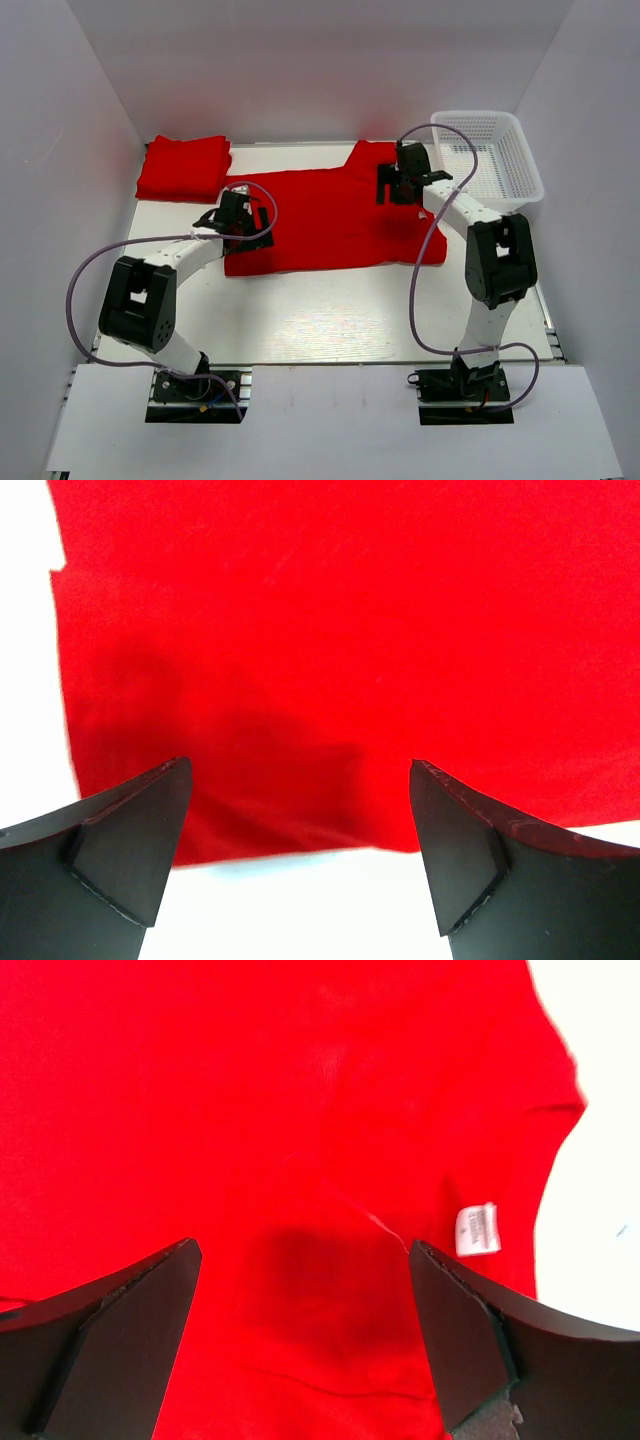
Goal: Fold and stack the t-shirts
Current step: Fold the flattened tshirt in 1/3 of the way
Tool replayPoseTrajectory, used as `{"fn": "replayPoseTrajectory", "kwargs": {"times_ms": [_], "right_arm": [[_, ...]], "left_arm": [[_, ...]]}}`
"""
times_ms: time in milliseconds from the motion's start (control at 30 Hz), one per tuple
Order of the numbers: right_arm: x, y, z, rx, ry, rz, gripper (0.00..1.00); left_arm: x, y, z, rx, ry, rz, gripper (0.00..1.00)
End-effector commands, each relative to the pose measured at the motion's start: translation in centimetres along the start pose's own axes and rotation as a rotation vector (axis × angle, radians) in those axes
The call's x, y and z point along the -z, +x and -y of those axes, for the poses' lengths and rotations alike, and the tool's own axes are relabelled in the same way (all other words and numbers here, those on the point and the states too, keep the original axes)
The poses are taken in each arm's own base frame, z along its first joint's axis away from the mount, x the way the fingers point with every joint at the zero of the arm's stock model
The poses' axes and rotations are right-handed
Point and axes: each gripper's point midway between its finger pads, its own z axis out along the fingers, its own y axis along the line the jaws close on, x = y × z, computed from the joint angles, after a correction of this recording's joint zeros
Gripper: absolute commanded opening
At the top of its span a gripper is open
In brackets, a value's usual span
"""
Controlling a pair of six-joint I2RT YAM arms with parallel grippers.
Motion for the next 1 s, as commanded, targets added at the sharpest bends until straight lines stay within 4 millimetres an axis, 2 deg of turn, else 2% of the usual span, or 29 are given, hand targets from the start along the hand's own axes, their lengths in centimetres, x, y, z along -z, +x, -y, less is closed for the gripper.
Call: {"fn": "replayPoseTrajectory", "kwargs": {"times_ms": [0,67,133,200,267,300,333,367,400,433,467,500,533,567,600,633,667,733,767,833,900,933,967], "right_arm": [[-0.5,3.7,-0.1,-0.042,-0.017,-0.098,0.9],[-1.0,4.8,-0.9,-0.053,-0.064,-0.128,0.9],[-1.5,6.4,-0.7,-0.062,-0.059,-0.172,0.9],[-1.6,6.9,-0.7,-0.071,-0.06,-0.176,0.9],[-1.2,8.4,-0.6,-0.086,-0.066,-0.207,0.9],[-0.8,8.5,-0.8,-0.097,-0.072,-0.206,0.9],[-0.8,10.6,-0.3,-0.105,-0.051,-0.243,0.9],[-0.5,11.1,-0.1,-0.118,-0.047,-0.251,0.9],[-0.1,12.4,-0.1,-0.122,-0.05,-0.278,0.9],[0.0,13.2,0.0,-0.121,-0.049,-0.293,0.9],[0.3,14.8,0.3,-0.137,-0.04,-0.325,0.9],[1.1,16.4,0.3,-0.147,-0.046,-0.368,0.9],[1.5,17.1,0.2,-0.153,-0.047,-0.385,0.9],[2.3,20.1,0.9,-0.18,-0.017,-0.45,0.9],[3.4,19.9,1.2,-0.191,-0.003,-0.435,0.9],[3.9,20.6,1.5,-0.2,0.015,-0.44,0.9],[5.3,23.1,2.5,-0.233,0.06,-0.479,0.9],[7.2,23.0,2.6,-0.262,0.063,-0.447,0.9],[8.1,24.9,2.9,-0.269,0.071,-0.487,0.9],[10.1,26.7,2.4,-0.298,0.026,-0.506,0.9],[11.2,28.6,2.4,-0.286,0.007,-0.537,0.9],[12.1,28.3,1.7,-0.29,-0.044,-0.532,0.9],[12.5,28.5,1.5,-0.28,-0.058,-0.538,0.9]], "left_arm": [[-0.6,-2.1,2.3,-0.002,0.091,0.045,0.99],[-1.2,-2.0,2.7,-0.003,0.112,0.042,0.99],[-1.8,-1.4,2.8,0.005,0.116,0.024,0.99],[-2.5,0.6,2.0,0.013,0.095,-0.024,0.99],[-2.7,1.7,1.4,0.023,0.078,-0.038,0.99],[-2.9,3.5,0.6,0.021,0.06,-0.076,0.99],[-2.8,3.8,0.5,0.03,0.062,-0.072,0.99],[-2.5,4.2,0.3,0.039,0.059,-0.076,0.99],[-2.6,5.8,-0.4,0.038,0.044,-0.109,0.99],[-2.1,6.0,-0.3,0.039,0.058,-0.107,0.99],[-2.0,7.3,-0.6,0.051,0.064,-0.129,0.99],[-1.8,7.8,-0.7,0.051,0.07,-0.138,0.99],[-1.6,8.3,-0.8,0.062,0.066,-0.144,0.99],[-1.2,9.1,-1.0,0.077,0.073,-0.154,0.99],[-0.8,9.8,-1.2,0.078,0.075,-0.169,0.99],[-0.5,10.4,-1.2,0.092,0.081,-0.176,0.99],[0.0,11.8,-1.5,0.106,0.085,-0.214,0.99],[1.0,12.5,-1.5,0.117,0.094,-0.224,0.99],[1.7,14.1,-1.9,0.12,0.093,-0.278,0.99],[3.1,15.0,-2.0,0.144,0.087,-0.294,0.99],[4.7,16.8,-2.8,0.159,0.044,-0.355,0.99],[5.4,17.1,-3.2,0.158,0.03,-0.362,0.99],[6.3,16.4,-3.0,0.148,0.036,-0.332,0.99]]}}
